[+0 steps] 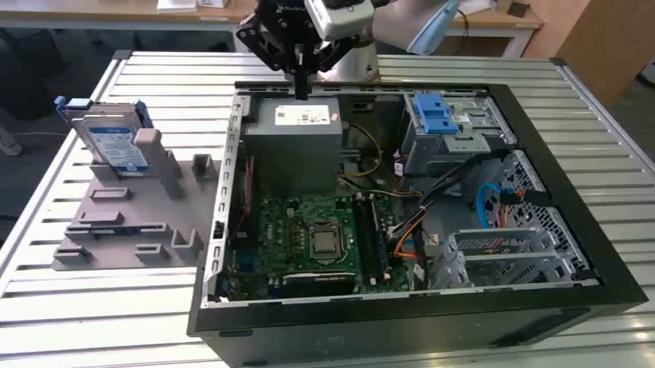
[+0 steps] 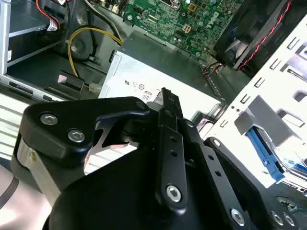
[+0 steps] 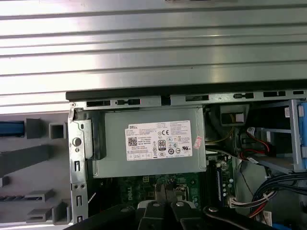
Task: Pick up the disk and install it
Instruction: 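Reach for the disk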
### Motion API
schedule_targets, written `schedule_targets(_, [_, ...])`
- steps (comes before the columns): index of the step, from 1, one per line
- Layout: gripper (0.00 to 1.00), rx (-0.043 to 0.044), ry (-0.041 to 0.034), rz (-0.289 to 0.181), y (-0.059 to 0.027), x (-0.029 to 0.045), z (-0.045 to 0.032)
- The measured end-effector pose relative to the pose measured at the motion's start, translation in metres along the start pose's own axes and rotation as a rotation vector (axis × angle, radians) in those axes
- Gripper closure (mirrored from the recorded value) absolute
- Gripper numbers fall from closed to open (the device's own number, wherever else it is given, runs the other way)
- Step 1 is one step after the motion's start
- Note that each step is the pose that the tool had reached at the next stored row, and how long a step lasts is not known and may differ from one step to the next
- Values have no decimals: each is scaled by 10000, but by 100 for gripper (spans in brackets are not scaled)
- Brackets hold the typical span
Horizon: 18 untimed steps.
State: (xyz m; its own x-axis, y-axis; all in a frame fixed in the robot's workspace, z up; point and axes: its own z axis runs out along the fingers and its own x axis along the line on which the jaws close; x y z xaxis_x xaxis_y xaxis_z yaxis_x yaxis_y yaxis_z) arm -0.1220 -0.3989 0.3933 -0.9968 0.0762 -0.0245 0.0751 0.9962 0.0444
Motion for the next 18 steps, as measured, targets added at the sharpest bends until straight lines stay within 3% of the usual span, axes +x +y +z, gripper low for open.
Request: schedule_targets(18, [89,1,0,-1,-2,71,-2])
